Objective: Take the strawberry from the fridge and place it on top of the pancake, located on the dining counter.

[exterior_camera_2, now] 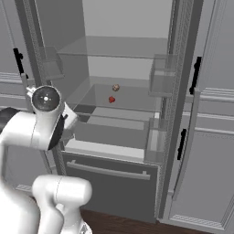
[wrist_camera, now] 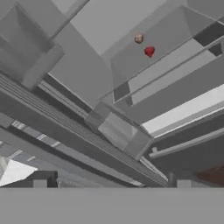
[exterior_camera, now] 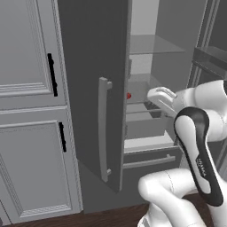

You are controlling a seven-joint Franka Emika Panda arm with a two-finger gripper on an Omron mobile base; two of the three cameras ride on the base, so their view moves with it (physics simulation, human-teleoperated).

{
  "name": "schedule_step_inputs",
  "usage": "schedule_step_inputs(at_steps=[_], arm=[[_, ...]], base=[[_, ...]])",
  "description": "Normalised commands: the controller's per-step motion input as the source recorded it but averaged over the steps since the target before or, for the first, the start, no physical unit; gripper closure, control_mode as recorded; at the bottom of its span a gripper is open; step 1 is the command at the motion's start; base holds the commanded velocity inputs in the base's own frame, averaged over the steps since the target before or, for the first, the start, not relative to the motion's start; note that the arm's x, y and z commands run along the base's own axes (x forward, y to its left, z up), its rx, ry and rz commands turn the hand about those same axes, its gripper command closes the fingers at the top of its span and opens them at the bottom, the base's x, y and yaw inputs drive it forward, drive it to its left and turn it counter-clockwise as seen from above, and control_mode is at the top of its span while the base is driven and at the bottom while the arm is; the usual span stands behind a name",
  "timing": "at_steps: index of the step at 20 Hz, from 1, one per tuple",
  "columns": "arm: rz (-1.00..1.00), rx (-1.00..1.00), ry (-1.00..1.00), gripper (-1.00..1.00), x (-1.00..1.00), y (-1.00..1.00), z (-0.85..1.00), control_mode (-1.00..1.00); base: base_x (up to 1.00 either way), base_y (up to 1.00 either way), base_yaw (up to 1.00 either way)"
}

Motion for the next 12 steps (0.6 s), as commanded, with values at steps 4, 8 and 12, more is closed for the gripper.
schedule_step_inputs(at_steps=[4, 8, 12], arm=[[0.07, 0.32, 0.08, -1.00, 0.47, 0.00, -0.44, -1.00], [0.09, 0.30, 0.09, -1.00, 0.51, 0.00, -0.33, -1.00], [0.11, 0.23, 0.07, -1.00, 0.46, 0.11, 0.00, -1.00]], base=[[0.00, 0.00, 0.00], [0.00, 0.00, 0.00], [0.00, 0.00, 0.00]])
